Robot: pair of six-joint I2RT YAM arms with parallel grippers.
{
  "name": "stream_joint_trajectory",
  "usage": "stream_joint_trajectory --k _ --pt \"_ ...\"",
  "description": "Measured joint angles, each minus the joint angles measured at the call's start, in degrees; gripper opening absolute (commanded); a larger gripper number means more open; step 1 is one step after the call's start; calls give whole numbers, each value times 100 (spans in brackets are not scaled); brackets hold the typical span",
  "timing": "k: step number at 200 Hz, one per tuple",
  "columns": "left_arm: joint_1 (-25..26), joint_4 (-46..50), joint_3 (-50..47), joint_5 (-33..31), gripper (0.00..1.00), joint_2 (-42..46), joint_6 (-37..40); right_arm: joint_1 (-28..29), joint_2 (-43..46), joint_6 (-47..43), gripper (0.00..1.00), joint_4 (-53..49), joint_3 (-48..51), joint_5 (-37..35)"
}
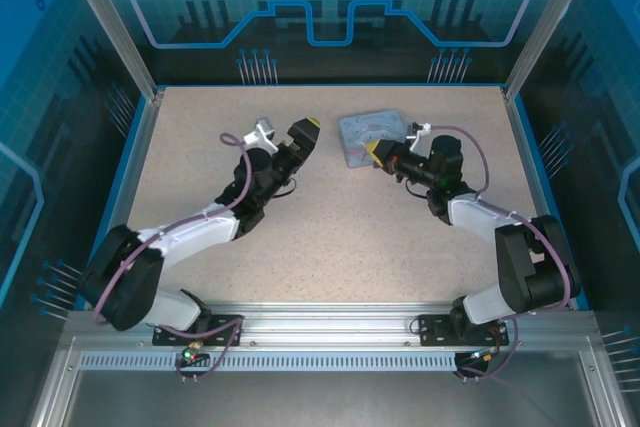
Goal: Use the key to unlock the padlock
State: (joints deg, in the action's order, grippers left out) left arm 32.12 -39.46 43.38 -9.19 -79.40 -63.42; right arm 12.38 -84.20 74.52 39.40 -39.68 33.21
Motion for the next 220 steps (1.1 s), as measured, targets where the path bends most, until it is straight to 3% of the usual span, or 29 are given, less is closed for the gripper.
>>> stream_joint_trajectory --k 45,97,147,220 --pt "-79 2511 1469 376 99 -24 1379 -750 -142 -407 0 -887 -667 177" --pt "-90 4094 3191 955 99 -1565 2450 -1547 -1202 -713 0 -1766 -2162 -151" --pt "-157 4688 4162 1272 99 -3010 2747 -1993 -2824 -697 0 -2524 -3508 -796" --pt "-726 4227 4940 1683 99 -4350 2507 -1790 -4352 -640 0 -3217 -4758 -1165"
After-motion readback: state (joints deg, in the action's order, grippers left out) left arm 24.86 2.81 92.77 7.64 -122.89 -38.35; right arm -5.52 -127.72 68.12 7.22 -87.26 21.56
